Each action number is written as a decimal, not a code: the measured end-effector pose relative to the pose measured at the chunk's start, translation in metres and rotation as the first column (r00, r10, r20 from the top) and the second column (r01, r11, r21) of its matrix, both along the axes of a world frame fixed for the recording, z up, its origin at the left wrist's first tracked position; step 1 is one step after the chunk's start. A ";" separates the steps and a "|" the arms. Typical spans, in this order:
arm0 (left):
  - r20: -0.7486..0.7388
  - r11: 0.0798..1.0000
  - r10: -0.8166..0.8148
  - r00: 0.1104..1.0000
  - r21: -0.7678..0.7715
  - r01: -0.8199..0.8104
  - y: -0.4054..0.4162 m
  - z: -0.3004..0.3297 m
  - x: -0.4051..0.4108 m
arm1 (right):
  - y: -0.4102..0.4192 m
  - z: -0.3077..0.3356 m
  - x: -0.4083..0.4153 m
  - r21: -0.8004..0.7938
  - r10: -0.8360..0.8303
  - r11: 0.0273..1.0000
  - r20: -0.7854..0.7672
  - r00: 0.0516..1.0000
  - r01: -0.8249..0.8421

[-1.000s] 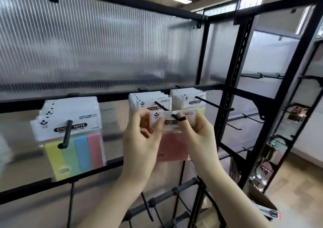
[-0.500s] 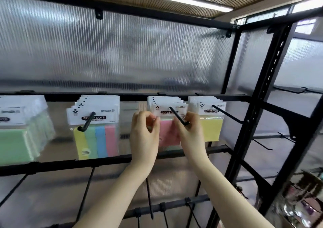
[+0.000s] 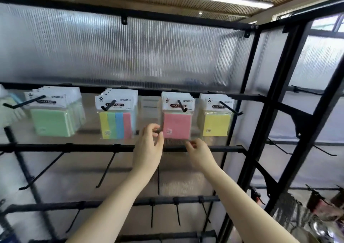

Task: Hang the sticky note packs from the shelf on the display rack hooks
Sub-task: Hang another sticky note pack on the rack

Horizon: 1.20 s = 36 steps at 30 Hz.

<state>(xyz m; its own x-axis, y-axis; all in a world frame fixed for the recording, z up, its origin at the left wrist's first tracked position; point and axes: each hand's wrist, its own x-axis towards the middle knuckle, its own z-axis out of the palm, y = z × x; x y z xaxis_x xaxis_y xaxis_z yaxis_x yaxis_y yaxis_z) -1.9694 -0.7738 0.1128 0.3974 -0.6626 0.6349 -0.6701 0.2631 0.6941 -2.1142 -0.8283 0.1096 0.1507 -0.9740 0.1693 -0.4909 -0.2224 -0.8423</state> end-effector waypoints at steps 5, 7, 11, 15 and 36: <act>0.126 0.983 -0.009 0.992 0.185 -0.015 0.046 -0.019 0.013 | 0.031 -0.013 -0.003 0.070 0.073 0.995 -0.065 0.995 -0.068; 0.169 0.975 0.013 0.986 0.216 -0.050 0.066 -0.030 0.021 | 0.046 -0.015 0.003 0.030 0.110 0.994 -0.081 0.991 -0.108; 0.176 0.950 0.033 0.984 0.299 -0.085 0.106 -0.047 0.043 | 0.080 -0.013 0.030 -0.056 0.187 0.980 -0.072 0.980 -0.191; 0.152 0.906 0.084 0.985 0.400 -0.139 0.143 -0.056 0.079 | 0.112 -0.003 0.076 -0.047 0.322 0.944 -0.071 0.944 -0.326; 0.274 0.558 0.423 0.864 0.672 -0.486 0.400 -0.062 0.434 | 0.312 -0.016 0.480 0.035 0.746 0.647 -0.232 0.624 -0.761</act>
